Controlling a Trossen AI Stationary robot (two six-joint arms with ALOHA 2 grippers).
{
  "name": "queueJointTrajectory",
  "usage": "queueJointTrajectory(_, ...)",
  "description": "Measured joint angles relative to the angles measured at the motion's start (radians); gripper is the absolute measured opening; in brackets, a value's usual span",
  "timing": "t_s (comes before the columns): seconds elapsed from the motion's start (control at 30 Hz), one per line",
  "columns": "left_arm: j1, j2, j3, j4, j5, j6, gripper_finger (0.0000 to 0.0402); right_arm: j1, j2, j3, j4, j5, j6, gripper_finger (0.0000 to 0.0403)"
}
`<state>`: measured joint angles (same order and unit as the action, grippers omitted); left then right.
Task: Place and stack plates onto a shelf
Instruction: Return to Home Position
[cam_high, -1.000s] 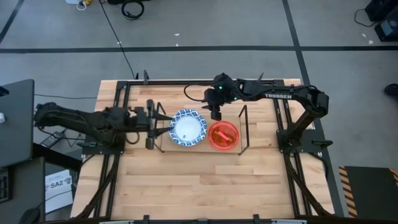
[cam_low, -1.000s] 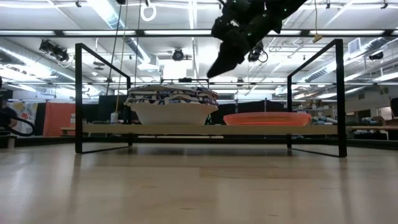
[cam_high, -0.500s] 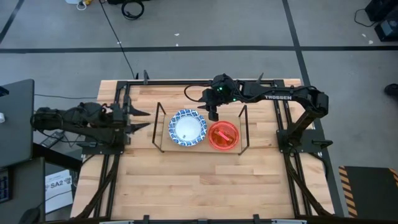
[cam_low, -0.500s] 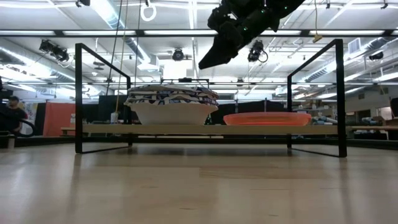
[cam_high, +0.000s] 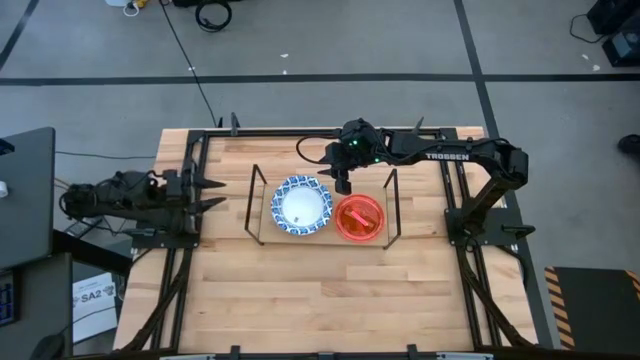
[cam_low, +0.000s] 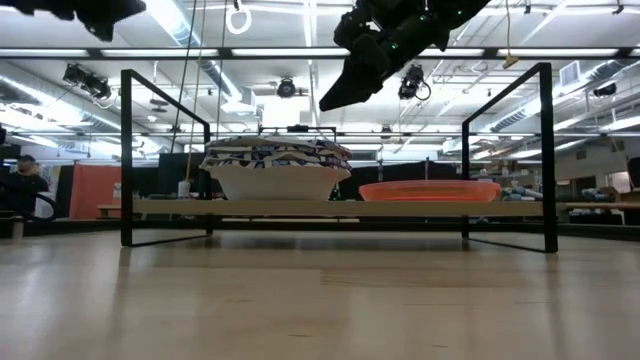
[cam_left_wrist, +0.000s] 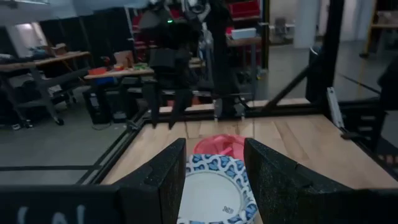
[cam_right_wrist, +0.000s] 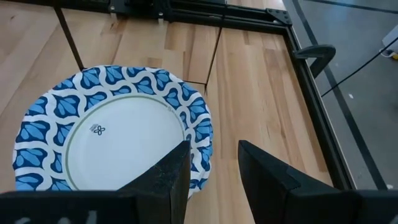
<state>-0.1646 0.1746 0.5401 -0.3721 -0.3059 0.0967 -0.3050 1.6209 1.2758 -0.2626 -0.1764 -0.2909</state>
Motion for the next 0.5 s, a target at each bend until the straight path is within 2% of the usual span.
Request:
queueJointTrajectory(0.23,0.0,-0.169,-0.123,0.007,-0.016,-0.007,0.0169,0.0,0.0,0.0,0.0,0.0,0.0,0.014)
queueJointTrajectory(0.5,0.0,-0.172,-0.224,0.067,-0.015,-0.008,0.0169,0.0,0.0,0.0,0.014,0.0,0.0,0.014)
